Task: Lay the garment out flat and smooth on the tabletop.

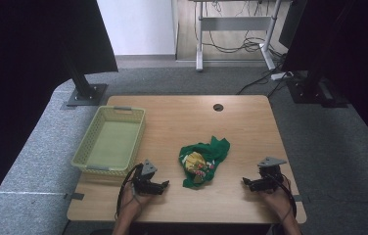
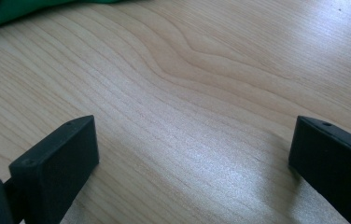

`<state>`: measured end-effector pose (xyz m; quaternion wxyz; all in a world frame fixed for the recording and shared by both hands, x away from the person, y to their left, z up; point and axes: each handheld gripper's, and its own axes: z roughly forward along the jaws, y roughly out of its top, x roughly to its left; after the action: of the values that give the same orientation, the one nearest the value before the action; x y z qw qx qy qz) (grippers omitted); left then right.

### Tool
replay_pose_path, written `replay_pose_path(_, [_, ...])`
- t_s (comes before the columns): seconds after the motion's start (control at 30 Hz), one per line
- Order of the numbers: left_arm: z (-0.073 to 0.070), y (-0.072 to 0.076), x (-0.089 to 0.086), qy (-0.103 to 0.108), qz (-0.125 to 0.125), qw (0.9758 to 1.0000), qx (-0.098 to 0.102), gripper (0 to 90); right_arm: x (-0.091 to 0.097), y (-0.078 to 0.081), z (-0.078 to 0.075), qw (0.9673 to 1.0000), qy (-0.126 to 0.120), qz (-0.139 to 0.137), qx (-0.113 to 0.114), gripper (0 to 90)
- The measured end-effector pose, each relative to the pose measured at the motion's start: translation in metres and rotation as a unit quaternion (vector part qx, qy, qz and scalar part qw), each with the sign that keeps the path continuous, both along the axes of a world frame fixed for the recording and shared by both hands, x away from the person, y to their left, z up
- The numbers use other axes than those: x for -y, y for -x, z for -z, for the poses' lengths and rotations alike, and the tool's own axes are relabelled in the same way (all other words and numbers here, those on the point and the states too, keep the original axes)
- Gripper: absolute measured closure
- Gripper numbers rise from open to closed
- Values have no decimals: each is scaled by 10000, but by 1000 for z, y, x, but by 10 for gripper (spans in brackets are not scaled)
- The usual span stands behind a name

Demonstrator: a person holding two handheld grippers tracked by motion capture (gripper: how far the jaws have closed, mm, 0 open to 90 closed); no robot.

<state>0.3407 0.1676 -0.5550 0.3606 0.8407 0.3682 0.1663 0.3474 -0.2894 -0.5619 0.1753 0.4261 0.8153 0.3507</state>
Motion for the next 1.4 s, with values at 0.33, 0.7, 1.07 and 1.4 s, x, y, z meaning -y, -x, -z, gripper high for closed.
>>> replay_pose_path(0.33, [0,0,0,2,4,10000,-6,113,0,1,0,10000,2,-3,-1,10])
replay_pose_path(0.7, [0,0,0,10,-6,10000,-4,117,0,1,0,10000,0,-6,-1,11])
replay_pose_path(1.07, [-3,-1,1,8,34,9999,-98,153,0,1,0,10000,-7,-2,-7,12])
replay_pose_path(1.4, [-19,-7,6,-24,124,9999,-76,179,0,1,0,10000,-7,-1,-8,12])
